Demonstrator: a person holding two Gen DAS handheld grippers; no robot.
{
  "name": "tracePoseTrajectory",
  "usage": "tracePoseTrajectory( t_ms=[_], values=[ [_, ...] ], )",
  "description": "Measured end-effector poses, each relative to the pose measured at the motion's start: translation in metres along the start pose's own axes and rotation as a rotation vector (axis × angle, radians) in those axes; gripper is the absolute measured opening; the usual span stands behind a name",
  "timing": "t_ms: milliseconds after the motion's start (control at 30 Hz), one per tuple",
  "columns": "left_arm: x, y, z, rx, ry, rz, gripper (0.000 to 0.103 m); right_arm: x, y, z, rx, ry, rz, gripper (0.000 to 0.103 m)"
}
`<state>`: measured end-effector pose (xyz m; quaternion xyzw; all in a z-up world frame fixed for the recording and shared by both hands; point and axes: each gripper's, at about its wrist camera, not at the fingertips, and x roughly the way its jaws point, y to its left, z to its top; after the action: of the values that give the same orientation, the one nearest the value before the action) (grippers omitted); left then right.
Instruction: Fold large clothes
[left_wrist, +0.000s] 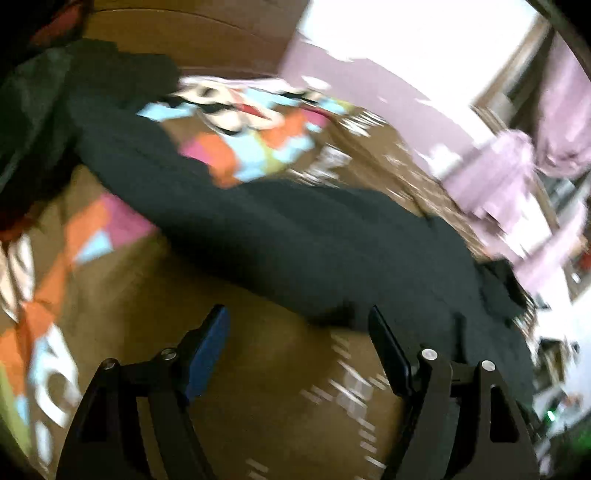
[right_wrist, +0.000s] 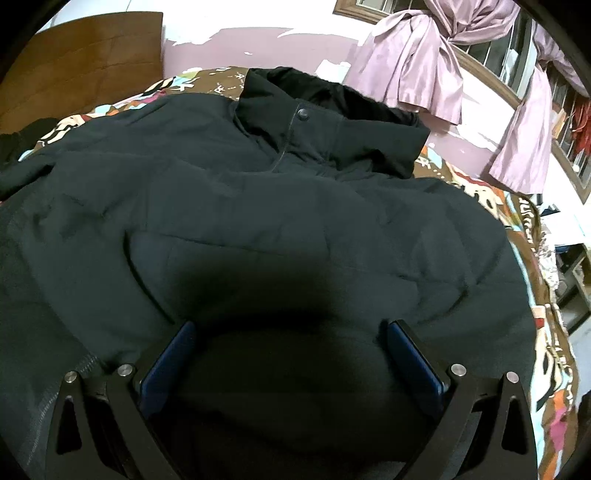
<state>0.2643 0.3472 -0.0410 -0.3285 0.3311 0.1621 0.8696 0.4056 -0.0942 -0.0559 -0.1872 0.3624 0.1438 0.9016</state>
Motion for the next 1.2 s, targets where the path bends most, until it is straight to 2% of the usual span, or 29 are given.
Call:
tracePoseTrajectory(
  t_ms=[267,433,533,700,767,800,833,933,1067,1200],
  values=[
    [0.012,0.072,0.054,-0.206,-0.123,0.066,0.072,-0.010,0.044,0.065,-0.034,-0.029,0.164,0.103],
    [0.021,0.105,0.072,-0.293,-0.127,0.073,0.072,0.002,0.083,0.107,-0.012,0.003,0.263,0.103],
    [0.024,0.115,0.073,-0.320,-0.118,0.075,0.072,0.018,0.111,0.124,0.004,0.028,0.297,0.103],
    [0.024,0.112,0.073,-0.279,-0.128,0.055,0.070,0.039,0.145,0.125,-0.032,0.054,0.295,0.103],
    [0.022,0.107,0.071,-0.252,-0.147,0.041,0.046,0.046,0.151,0.117,-0.060,0.070,0.275,0.103],
    [0.022,0.103,0.071,-0.228,-0.151,0.041,0.040,0.049,0.152,0.113,-0.062,0.063,0.273,0.103],
    [0.022,0.099,0.071,-0.200,-0.159,0.051,0.029,0.050,0.151,0.110,-0.056,0.055,0.278,0.103],
    [0.016,0.086,0.068,-0.134,-0.213,0.076,0.010,0.053,0.146,0.105,-0.023,0.050,0.307,0.103],
    [0.002,0.065,0.065,-0.053,-0.308,0.058,0.005,0.051,0.138,0.101,0.012,0.043,0.334,0.103],
    [-0.022,0.041,0.064,0.026,-0.403,-0.022,0.005,0.033,0.119,0.093,0.104,0.001,0.375,0.103]
  ],
)
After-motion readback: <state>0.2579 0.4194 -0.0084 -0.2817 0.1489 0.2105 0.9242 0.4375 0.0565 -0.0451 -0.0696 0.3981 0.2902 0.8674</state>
